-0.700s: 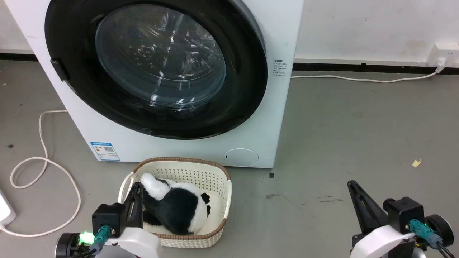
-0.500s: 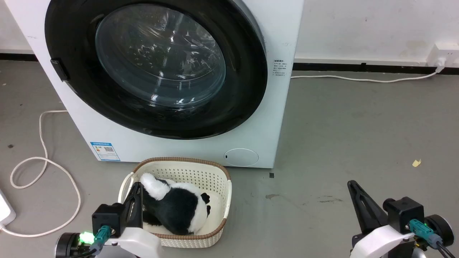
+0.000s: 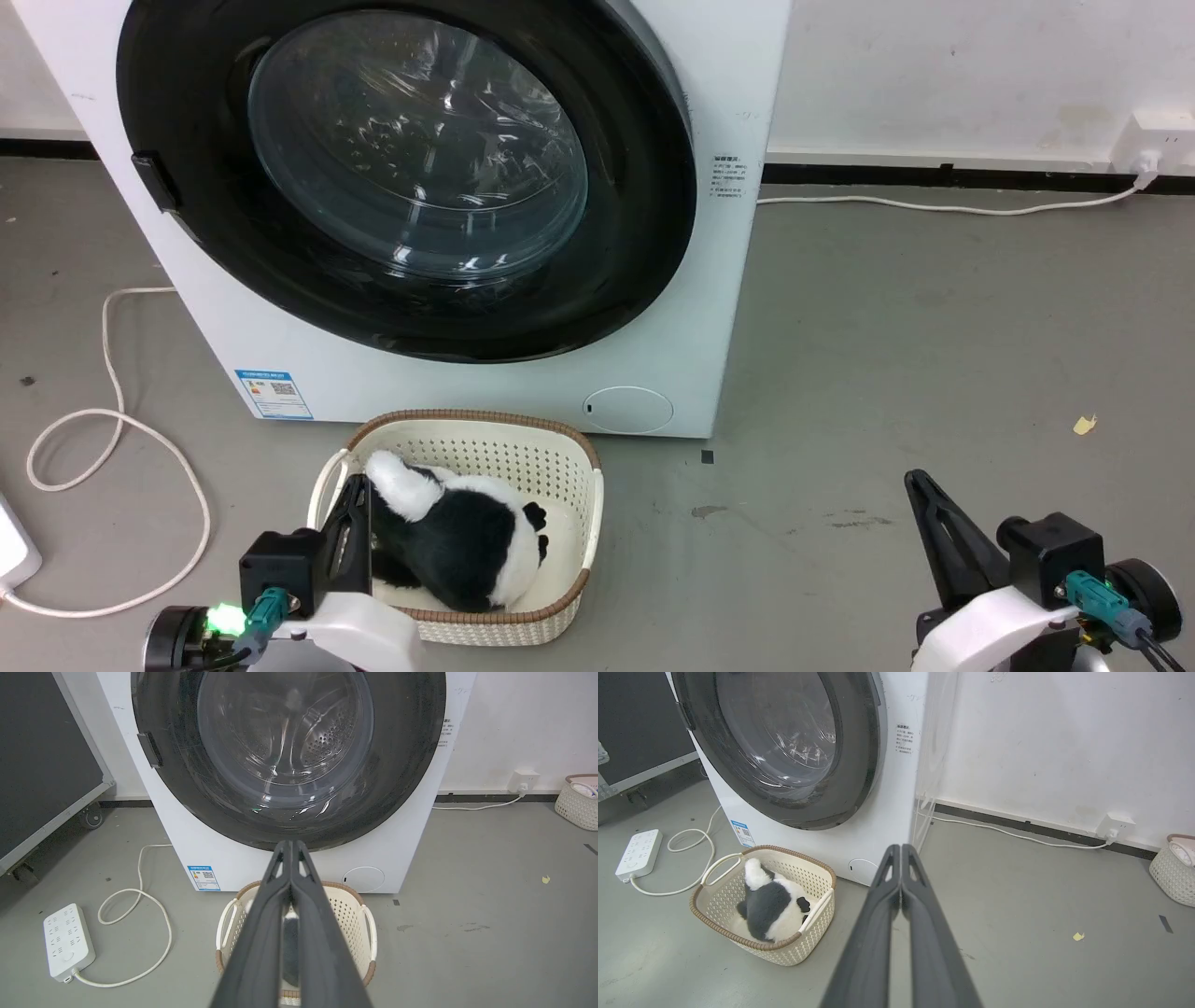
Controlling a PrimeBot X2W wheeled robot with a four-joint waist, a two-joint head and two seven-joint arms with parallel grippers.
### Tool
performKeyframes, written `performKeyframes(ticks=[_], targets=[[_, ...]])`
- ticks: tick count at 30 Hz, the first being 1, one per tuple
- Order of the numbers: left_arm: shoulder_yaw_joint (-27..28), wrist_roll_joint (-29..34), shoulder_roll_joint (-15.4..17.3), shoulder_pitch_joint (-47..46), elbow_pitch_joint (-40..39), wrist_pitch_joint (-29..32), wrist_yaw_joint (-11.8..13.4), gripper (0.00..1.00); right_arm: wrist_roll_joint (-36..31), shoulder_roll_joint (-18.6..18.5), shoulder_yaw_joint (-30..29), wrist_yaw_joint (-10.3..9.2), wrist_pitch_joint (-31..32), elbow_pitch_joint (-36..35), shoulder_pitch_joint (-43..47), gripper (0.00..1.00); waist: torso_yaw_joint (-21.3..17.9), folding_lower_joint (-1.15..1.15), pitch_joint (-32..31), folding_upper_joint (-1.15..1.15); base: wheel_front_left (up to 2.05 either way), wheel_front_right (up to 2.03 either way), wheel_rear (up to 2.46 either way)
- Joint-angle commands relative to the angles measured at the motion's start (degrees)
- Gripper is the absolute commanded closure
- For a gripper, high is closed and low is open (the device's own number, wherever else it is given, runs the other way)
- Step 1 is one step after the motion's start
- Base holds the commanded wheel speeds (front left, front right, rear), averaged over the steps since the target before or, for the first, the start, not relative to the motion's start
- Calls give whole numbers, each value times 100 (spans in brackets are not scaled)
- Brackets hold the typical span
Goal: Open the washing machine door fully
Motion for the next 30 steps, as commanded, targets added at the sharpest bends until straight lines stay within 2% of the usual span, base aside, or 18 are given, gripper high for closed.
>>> performKeyframes(ticks=[1, 22, 23, 30], targets=[[1, 51, 3, -89, -23, 2, 10, 100, -29, 24, -13, 5, 3, -18, -67, 100, 0, 0, 0, 0, 0, 0, 0], [1, 51, 3, -89, -23, 2, 10, 100, -29, 24, -13, 5, 3, -18, -67, 100, 0, 0, 0, 0, 0, 0, 0], [0, -5, 0, 1, 0, -1, -1, 0, 2, -1, 3, 0, -1, 1, 1, 0, 0, 0, 0, 0, 0, 0, 0], [4, -27, 0, 14, 14, -59, 5, 0, 61, 0, -4, 0, -59, 31, 5, 0, 1, 0, 2, 0, 0, 0, 0]])
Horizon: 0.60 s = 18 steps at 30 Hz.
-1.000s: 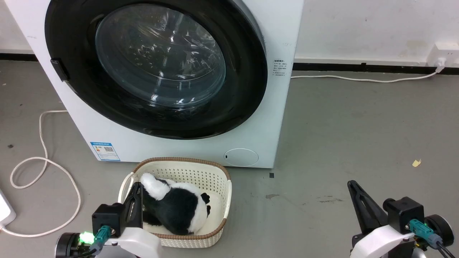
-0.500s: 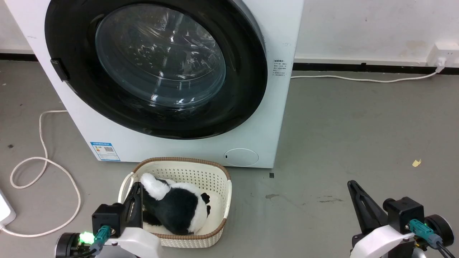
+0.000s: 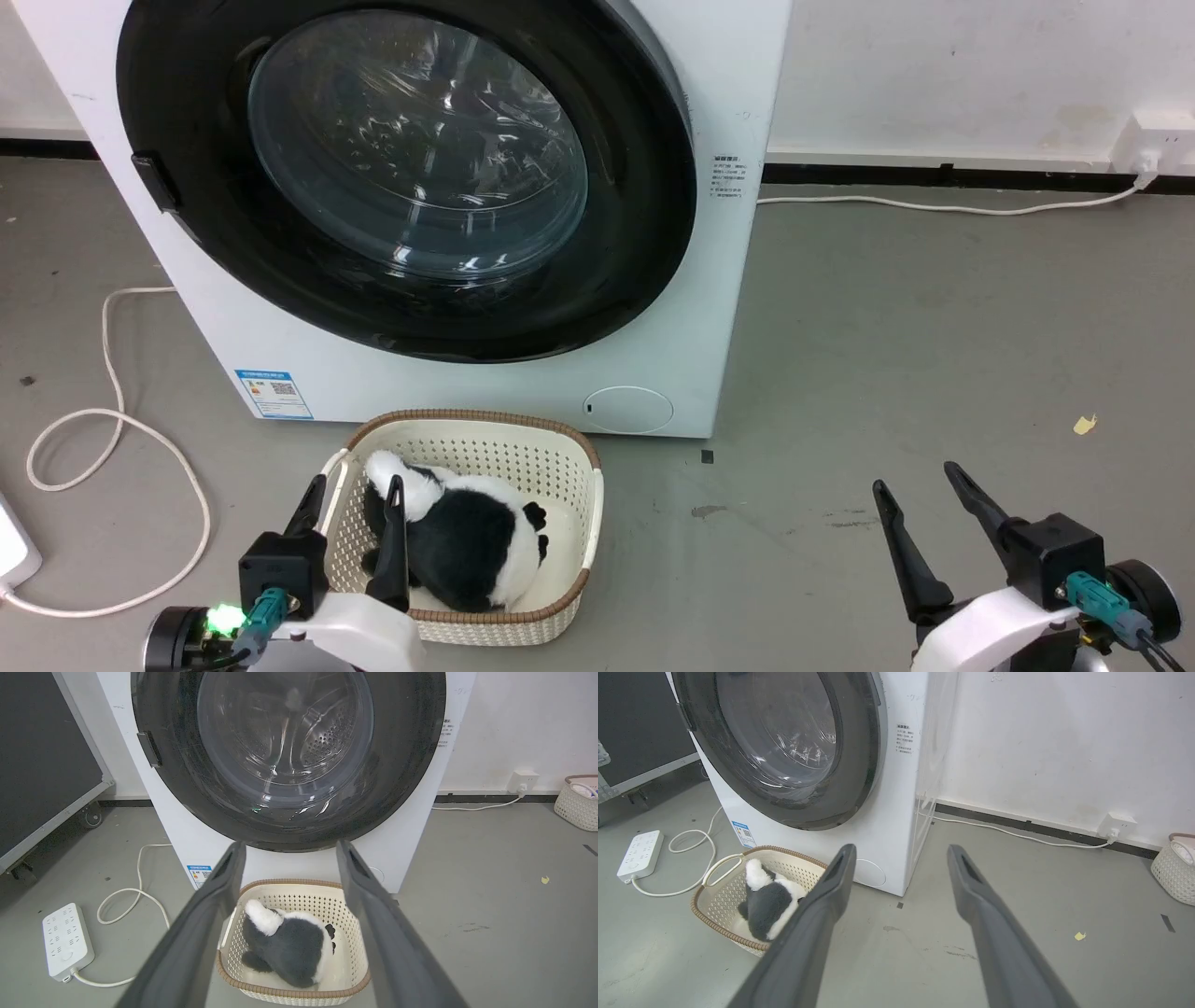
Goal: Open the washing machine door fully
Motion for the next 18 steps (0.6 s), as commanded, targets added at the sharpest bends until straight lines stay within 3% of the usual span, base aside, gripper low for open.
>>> performKeyframes(ticks=[1, 18], targets=[[5, -17, 0, 15, 10, -61, 7, 0, 41, 1, -18, 0, -60, 25, 3, 0, 1, 0, 1, 0, 0, 0, 0], [-4, -130, 1, -31, -38, -288, 33, 0, -111, -17, 6, 1, -287, -125, -200, 0, 172, 0, 211, 0, 0, 0, 0]])
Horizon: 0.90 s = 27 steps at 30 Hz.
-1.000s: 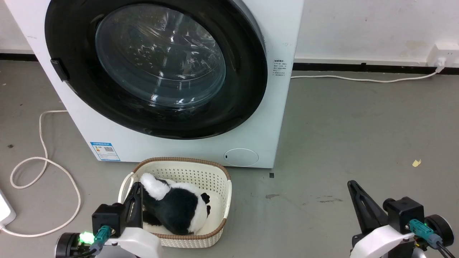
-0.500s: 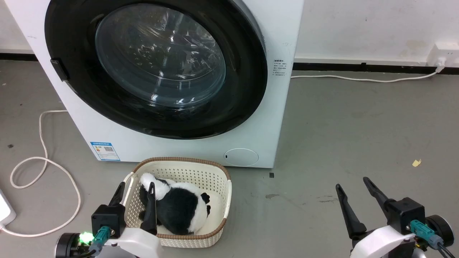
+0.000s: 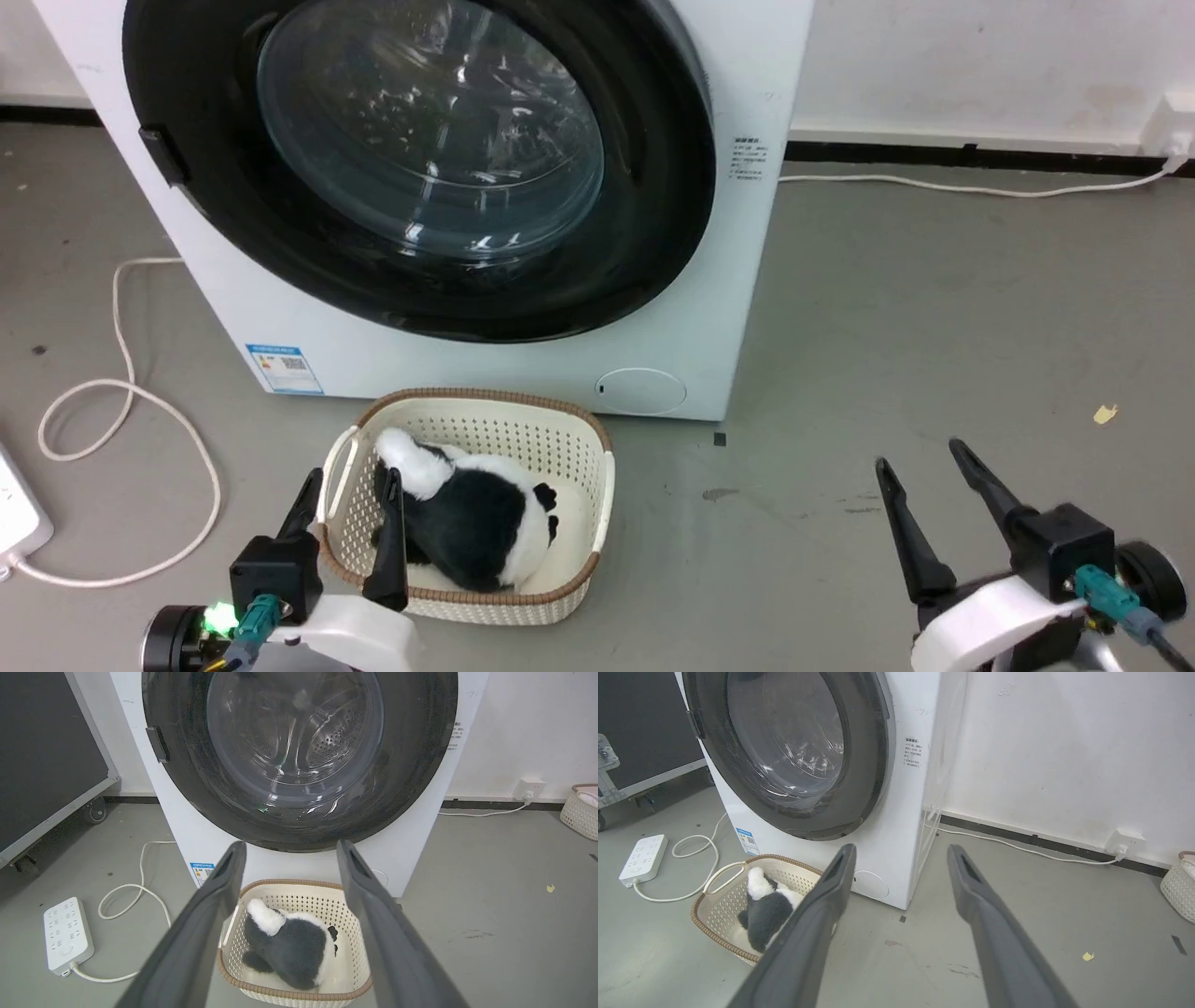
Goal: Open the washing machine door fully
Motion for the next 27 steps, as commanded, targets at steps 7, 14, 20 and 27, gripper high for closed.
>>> performKeyframes(ticks=[7, 14, 20, 27], targets=[[-42, -96, 2, -107, -103, -151, 53, 0, -2, -170, 24, 1, -124, 2, -491, 0, 157, 0, 231, 0, 0, 0, 0], [-94, -154, 2, -163, -127, -235, 81, 0, 86, -325, 108, 1, -79, 7, -885, 0, 273, 0, 441, 0, 0, 0, 0], [-118, -211, 2, -233, -144, -307, 97, 0, 365, -358, 41, 2, 33, 41, -1313, 75, 384, 0, 613, 0, 0, 0, 0], [-133, -291, 2, -333, -144, -390, 109, 0, 803, -308, -200, 2, 195, 238, -1902, 100, 531, 0, 811, 0, 0, 0, 0]])
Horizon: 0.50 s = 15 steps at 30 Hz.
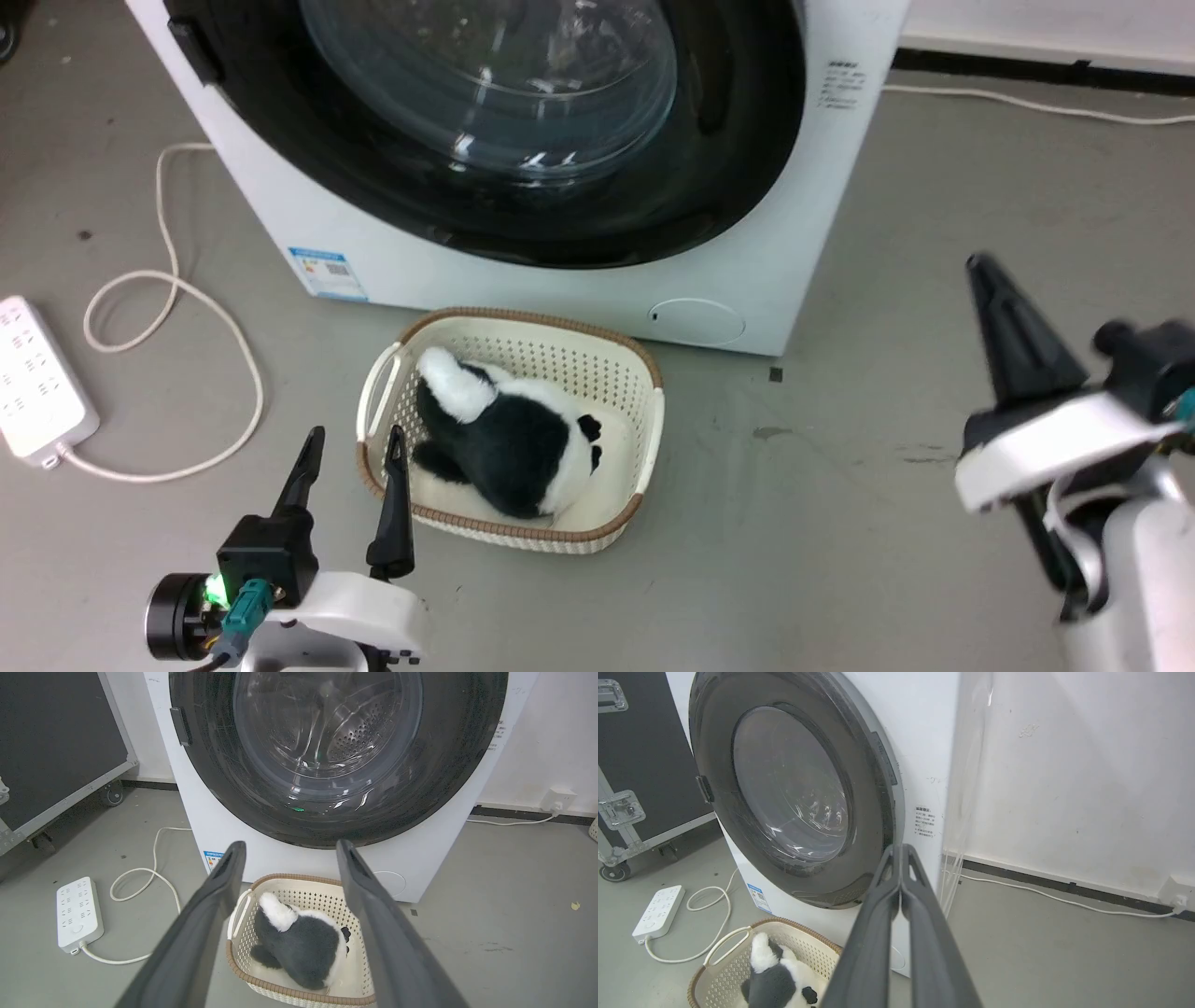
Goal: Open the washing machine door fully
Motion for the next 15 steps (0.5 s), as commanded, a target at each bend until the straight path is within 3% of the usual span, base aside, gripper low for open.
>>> performKeyframes(ticks=[1, 15], targets=[[-16, -42, 2, -113, -17, -66, 18, 0, 174, 10, -93, 2, 52, 79, -271, 100, 69, -1, 82, 0, 0, 0, 0], [-64, -287, 2, -244, 19, -233, 51, 0, 1419, 214, -674, 2, 832, 913, -1570, 100, 392, -1, 459, 0, 0, 0, 0]])
